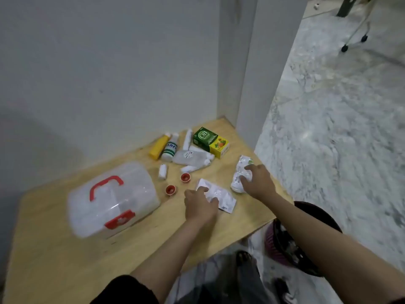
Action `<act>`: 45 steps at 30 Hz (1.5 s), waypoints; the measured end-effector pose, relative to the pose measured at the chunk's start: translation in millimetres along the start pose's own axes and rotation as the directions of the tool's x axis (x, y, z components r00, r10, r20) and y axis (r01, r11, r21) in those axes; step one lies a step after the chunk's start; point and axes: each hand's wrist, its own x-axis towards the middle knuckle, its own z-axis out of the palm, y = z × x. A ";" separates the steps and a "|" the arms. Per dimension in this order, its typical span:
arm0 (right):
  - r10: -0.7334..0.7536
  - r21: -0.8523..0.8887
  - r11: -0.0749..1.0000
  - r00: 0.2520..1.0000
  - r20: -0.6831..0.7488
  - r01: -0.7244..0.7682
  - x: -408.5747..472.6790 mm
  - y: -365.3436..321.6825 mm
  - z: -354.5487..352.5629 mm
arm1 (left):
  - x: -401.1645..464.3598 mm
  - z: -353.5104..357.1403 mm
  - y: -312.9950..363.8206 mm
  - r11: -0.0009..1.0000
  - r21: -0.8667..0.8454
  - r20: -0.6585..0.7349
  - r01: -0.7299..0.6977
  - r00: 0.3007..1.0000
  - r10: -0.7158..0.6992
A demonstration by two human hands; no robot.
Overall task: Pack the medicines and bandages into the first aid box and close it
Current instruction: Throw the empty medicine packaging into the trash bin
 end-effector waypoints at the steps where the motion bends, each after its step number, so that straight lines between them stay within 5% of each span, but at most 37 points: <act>1: 0.019 0.016 1.000 0.999 -0.026 -0.019 0.3 3.7 3.2 | 0.3 4.4 0.3 0.999 -0.019 -0.039 0.049 0.998 -0.050; 5: 0.112 -0.052 0.992 0.992 -0.059 -0.115 1.7 9.4 15.8 | 0.6 19.4 0.8 0.978 -0.044 -0.126 0.204 0.970 -0.208; 10: 0.117 -0.144 0.981 0.989 -0.095 -0.130 3.8 13.6 31.9 | 9.3 31.6 4.1 0.982 -0.029 -0.168 0.189 0.967 -0.191; 17: 0.152 0.054 0.987 0.987 -0.052 -0.149 -9.2 16.2 35.7 | 11.8 33.4 10.8 0.951 -0.295 -0.260 0.088 0.951 -0.169; 23: 0.163 0.354 0.921 0.986 0.026 -0.162 -20.5 19.1 28.5 | 8.5 29.0 1.4 0.955 -0.295 -0.268 -0.014 0.961 -0.069; 35: 0.201 0.429 0.894 0.970 -0.138 -0.125 -46.5 43.6 -8.3 | 12.8 30.2 22.8 0.928 -0.286 -0.138 -0.241 0.968 0.209; 45: 0.611 0.647 0.691 0.738 -0.285 -0.322 -78.2 169.7 -69.7 | 12.8 146.7 143.9 0.828 -0.274 0.182 -0.488 0.820 0.543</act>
